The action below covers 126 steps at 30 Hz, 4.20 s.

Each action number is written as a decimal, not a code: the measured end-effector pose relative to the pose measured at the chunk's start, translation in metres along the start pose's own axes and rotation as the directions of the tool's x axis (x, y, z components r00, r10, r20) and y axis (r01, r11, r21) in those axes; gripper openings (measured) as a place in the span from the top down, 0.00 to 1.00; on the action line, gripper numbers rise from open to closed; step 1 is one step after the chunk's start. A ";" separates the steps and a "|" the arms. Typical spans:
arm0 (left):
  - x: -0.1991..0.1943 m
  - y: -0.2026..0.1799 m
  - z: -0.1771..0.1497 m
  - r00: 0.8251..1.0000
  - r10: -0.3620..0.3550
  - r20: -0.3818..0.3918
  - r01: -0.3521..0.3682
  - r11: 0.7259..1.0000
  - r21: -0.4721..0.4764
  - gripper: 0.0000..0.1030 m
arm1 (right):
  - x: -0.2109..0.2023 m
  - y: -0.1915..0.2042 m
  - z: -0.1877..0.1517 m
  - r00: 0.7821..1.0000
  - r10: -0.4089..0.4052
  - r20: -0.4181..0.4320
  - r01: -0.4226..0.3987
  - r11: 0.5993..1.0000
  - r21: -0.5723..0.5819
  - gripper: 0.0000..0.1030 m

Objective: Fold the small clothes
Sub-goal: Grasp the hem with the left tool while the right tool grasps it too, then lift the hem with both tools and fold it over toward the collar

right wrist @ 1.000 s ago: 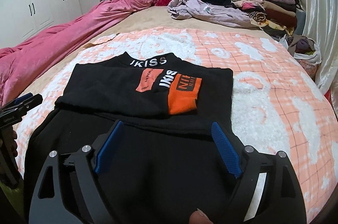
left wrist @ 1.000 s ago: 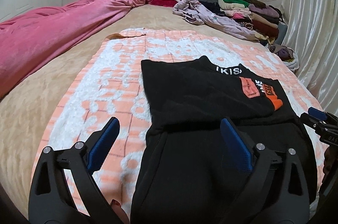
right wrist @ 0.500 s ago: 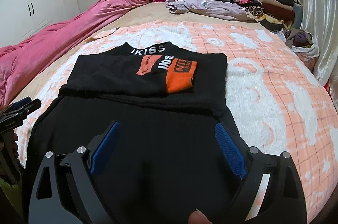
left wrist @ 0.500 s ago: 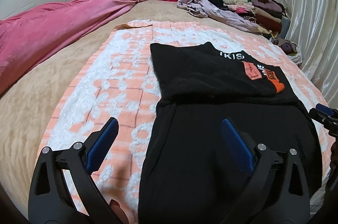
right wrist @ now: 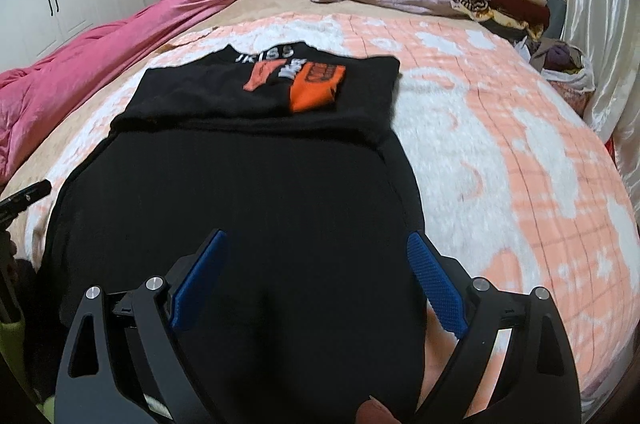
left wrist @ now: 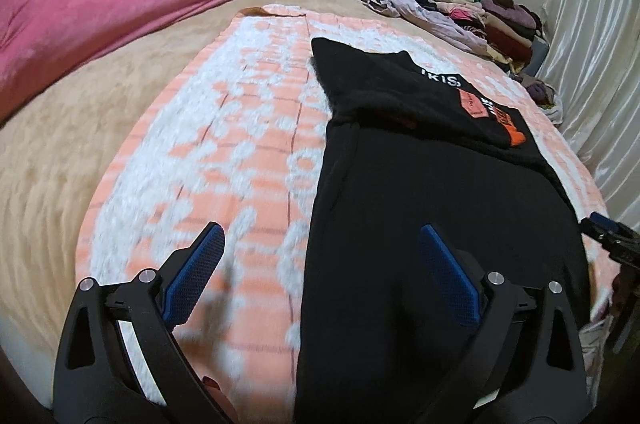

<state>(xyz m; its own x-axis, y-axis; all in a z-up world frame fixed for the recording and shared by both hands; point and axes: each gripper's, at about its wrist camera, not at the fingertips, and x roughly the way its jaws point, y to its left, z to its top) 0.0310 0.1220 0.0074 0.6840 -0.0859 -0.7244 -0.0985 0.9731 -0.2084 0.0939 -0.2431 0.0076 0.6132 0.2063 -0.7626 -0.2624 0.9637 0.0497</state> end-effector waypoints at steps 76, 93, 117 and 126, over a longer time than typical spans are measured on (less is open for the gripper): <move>0.013 0.010 0.112 0.976 -0.210 0.064 0.219 0.956 -0.196 0.97 | -0.015 -0.096 0.090 0.943 0.242 0.230 -0.290 0.934 0.210 0.93; 0.150 0.033 0.145 0.991 -0.132 -0.005 0.120 0.913 -0.390 0.94 | 0.142 -0.114 0.146 0.991 0.134 0.017 -0.132 0.938 0.320 0.90; 0.105 -0.073 0.106 0.982 -0.168 -0.082 0.178 0.974 0.138 0.81 | 0.098 0.058 0.107 0.978 0.194 -0.072 -0.205 0.952 -0.229 0.77; 0.127 -0.078 0.117 0.991 -0.130 -0.017 0.130 0.969 0.211 0.71 | 0.136 0.069 0.120 0.986 0.164 -0.037 -0.168 0.957 -0.235 0.77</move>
<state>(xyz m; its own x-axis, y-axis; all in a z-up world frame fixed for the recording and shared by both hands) 0.2101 0.0606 0.0086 0.6789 -0.2148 -0.7021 0.1462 0.9766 -0.1575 0.2486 -0.1283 -0.0151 0.5337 0.3551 -0.7675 -0.5297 0.8479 0.0240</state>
